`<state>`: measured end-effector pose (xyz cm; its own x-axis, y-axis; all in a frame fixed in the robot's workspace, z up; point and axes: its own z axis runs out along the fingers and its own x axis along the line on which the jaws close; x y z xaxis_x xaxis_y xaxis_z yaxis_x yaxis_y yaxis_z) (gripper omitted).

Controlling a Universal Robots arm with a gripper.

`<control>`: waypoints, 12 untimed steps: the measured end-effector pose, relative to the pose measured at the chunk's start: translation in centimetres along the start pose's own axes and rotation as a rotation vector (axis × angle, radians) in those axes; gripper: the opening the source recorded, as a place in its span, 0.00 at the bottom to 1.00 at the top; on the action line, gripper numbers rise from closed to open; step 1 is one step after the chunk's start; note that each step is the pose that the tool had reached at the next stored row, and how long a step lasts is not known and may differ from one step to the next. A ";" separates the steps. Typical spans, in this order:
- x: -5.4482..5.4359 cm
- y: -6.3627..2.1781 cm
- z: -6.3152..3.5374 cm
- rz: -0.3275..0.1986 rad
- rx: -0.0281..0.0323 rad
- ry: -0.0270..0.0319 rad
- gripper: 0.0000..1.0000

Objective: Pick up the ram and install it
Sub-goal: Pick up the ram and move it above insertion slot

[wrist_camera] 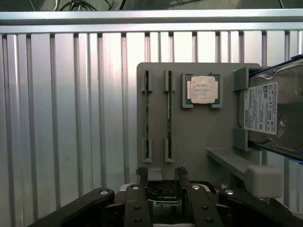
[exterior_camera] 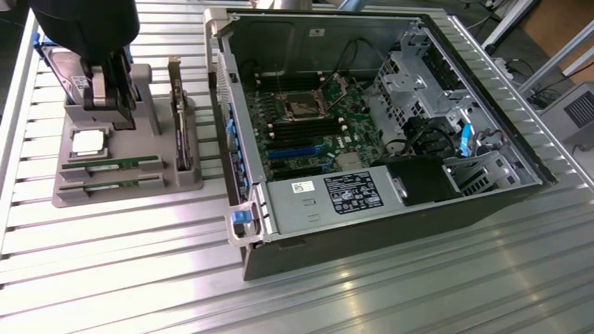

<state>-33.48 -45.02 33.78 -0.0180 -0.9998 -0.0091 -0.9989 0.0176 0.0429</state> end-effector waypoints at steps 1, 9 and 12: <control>0.0 0.00 0.03 0.000 0.0000 0.0000 0.36; 0.0 -0.01 0.20 -0.001 -0.0001 0.0001 0.36; 0.0 -0.01 0.24 -0.001 0.0000 0.0000 0.36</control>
<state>-33.48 -45.02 33.53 -0.0171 -0.9998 -0.0092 -0.9989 0.0167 0.0428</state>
